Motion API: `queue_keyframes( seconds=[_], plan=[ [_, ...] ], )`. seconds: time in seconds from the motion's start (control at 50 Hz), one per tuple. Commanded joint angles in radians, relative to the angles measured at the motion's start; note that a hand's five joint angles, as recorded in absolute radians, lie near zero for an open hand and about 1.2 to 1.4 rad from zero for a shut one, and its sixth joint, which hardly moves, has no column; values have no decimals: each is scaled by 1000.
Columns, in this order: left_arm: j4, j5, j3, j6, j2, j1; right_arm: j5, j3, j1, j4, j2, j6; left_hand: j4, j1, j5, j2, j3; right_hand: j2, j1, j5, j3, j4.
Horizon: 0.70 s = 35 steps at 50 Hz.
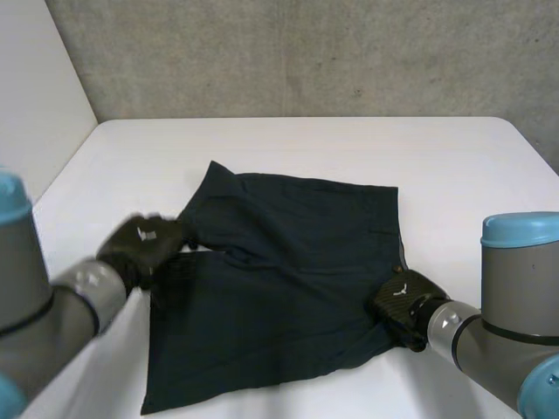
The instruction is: Fold the shorts.
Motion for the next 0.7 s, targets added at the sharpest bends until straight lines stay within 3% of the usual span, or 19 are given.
queue_keyframes(
  seconds=[0.02, 0.18, 0.38, 0.7],
  plan=[
    [-32, -1, -170, -37, 36, -19, 1, -12, -9, -1, -2, 54, 69, 80, 68, 77, 75, 195, 389, 262, 208, 207],
    [-17, -5, -256, -38, 29, -22, 6, -12, -30, -13, -6, 69, 40, 50, 39, 47, 46, 195, 389, 262, 208, 207],
    [3, -8, -272, -38, -5, -54, 1, -35, -58, -15, -11, 211, 37, 47, 36, 44, 43, 195, 389, 262, 208, 207],
    [-9, -50, -250, -61, 46, -123, 4, -32, -59, -44, -11, 232, 28, 39, 27, 35, 34, 195, 389, 262, 208, 207]
  ],
)
